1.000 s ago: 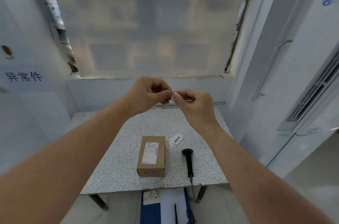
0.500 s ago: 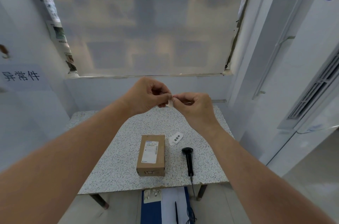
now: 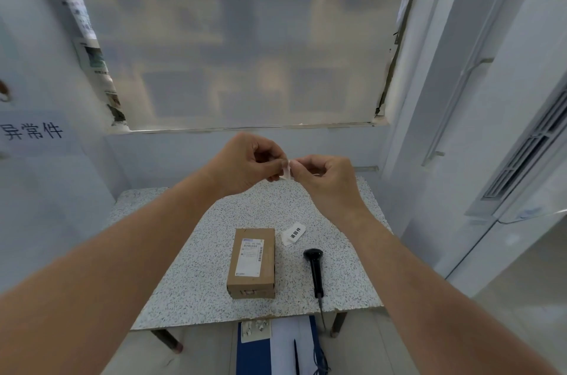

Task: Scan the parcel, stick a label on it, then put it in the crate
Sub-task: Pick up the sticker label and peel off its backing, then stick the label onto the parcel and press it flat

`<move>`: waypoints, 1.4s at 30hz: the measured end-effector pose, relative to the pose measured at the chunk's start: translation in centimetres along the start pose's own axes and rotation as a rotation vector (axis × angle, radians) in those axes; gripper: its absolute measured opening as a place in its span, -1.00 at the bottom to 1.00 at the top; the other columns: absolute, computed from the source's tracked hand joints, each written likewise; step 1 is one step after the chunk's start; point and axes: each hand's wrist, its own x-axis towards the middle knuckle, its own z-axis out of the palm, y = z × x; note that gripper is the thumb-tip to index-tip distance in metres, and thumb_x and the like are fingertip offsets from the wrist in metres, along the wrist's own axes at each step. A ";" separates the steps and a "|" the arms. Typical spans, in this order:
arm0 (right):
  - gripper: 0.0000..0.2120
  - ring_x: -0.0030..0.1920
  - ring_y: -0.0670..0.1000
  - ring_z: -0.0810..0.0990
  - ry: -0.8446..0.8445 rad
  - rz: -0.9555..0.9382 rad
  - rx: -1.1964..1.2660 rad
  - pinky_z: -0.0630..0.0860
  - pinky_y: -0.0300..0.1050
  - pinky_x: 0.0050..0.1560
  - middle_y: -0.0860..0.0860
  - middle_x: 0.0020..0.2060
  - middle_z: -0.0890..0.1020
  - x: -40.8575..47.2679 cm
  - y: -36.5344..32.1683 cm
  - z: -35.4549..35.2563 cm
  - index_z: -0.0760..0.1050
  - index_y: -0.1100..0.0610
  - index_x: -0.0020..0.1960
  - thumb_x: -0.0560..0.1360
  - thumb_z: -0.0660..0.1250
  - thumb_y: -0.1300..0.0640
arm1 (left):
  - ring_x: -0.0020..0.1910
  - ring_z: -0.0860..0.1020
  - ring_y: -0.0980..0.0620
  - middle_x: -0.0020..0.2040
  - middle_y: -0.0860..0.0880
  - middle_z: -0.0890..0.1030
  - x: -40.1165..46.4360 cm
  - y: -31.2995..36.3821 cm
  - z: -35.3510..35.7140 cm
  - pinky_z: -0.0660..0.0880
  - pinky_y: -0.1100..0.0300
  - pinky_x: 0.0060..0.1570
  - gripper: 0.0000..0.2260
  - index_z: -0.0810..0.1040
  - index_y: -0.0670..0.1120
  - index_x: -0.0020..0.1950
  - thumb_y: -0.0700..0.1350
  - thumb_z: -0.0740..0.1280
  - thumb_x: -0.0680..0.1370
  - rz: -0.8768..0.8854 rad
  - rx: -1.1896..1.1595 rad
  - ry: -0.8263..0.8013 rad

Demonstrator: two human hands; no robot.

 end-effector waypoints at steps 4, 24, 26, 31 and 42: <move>-0.88 -0.31 -0.15 0.71 0.075 0.031 -0.118 0.60 -0.27 -0.27 -0.08 -0.32 0.75 0.4 0.2 0.4 0.77 0.13 -0.08 0.54 0.53 0.07 | -0.23 0.69 -0.23 -0.24 -0.17 0.72 0.3 -0.3 0.5 0.67 -0.17 -0.09 -0.95 0.71 -0.21 -0.07 -0.23 0.49 0.54 -0.012 0.039 0.038; -0.85 -0.18 0.18 0.75 0.125 0.424 -0.135 0.70 0.25 -0.17 0.08 -0.25 0.73 1.2 3.8 3.5 0.62 0.11 -0.19 0.55 0.39 0.11 | -0.35 0.69 -0.12 -0.44 -0.03 0.67 -1.5 -9.1 0.2 0.67 -0.01 -0.28 -0.86 0.66 -0.12 -0.30 -0.10 0.54 0.39 -0.478 0.185 0.414; -0.83 -0.20 0.18 0.75 0.132 0.460 -0.129 0.71 0.24 -0.18 0.10 -0.26 0.73 0.9 4.5 4.5 0.62 0.14 -0.19 0.54 0.39 0.10 | -0.36 0.69 -0.11 -0.43 -0.05 0.67 -2.3 -10.5 0.1 0.65 0.03 -0.30 -0.84 0.65 -0.12 -0.31 -0.08 0.55 0.39 -0.507 0.188 0.434; -0.84 -0.16 0.20 0.75 0.153 0.541 -0.148 0.71 0.26 -0.15 0.09 -0.22 0.71 0.5 6.8 7.0 0.60 0.13 -0.17 0.55 0.38 0.09 | -0.30 0.70 -0.12 -0.37 -0.10 0.68 -4.0 -14.2 -0.4 0.69 -0.02 -0.21 -0.84 0.66 -0.12 -0.30 -0.08 0.55 0.40 -0.666 0.174 0.521; -0.81 -0.23 0.06 0.74 0.139 0.629 -0.232 0.74 0.15 -0.13 -0.03 -0.30 0.70 -0.3 15.0 13.3 0.60 0.09 -0.24 0.51 0.42 0.04 | -0.30 0.69 -0.11 -0.38 -0.12 0.67 -7.8 -26.4 2.0 0.69 -0.04 -0.23 -0.82 0.65 -0.18 -0.30 -0.12 0.53 0.43 -0.879 0.199 0.469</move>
